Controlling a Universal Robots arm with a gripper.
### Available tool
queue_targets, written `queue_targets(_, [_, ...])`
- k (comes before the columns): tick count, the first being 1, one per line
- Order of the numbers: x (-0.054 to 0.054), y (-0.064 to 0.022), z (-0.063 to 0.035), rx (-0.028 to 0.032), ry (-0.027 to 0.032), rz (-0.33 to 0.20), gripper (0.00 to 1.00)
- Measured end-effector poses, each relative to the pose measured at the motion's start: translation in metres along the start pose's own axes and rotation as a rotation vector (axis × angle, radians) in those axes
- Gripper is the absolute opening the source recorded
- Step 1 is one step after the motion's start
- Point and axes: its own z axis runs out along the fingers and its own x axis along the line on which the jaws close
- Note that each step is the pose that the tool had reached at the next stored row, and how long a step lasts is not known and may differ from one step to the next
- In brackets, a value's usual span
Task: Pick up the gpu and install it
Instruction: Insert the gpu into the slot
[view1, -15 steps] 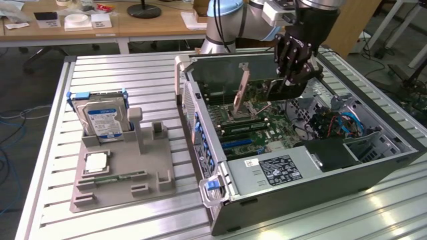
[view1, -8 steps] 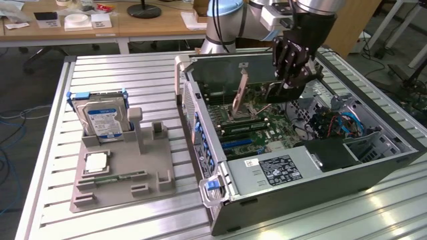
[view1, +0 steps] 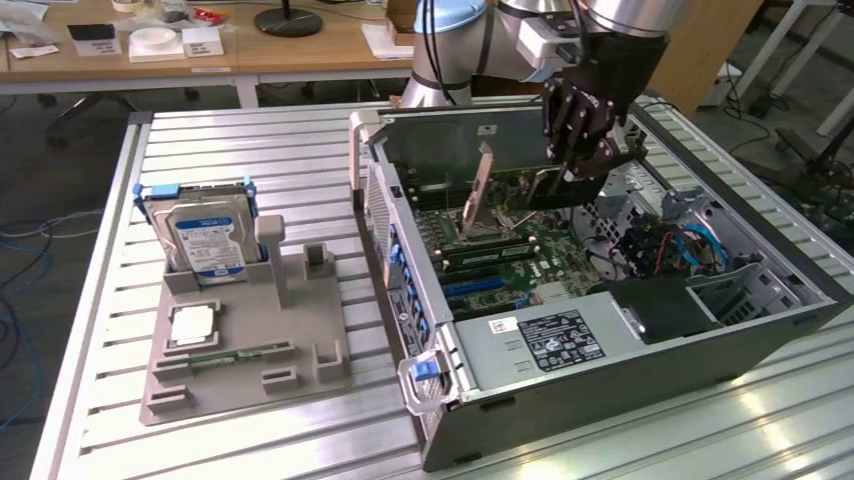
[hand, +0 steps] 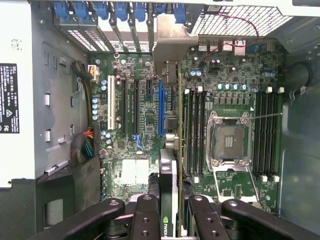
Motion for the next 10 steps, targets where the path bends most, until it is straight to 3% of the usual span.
queue_targets(10, [0.0001, 0.0058, 0.0066, 0.0000, 0.0001, 0.000, 0.27])
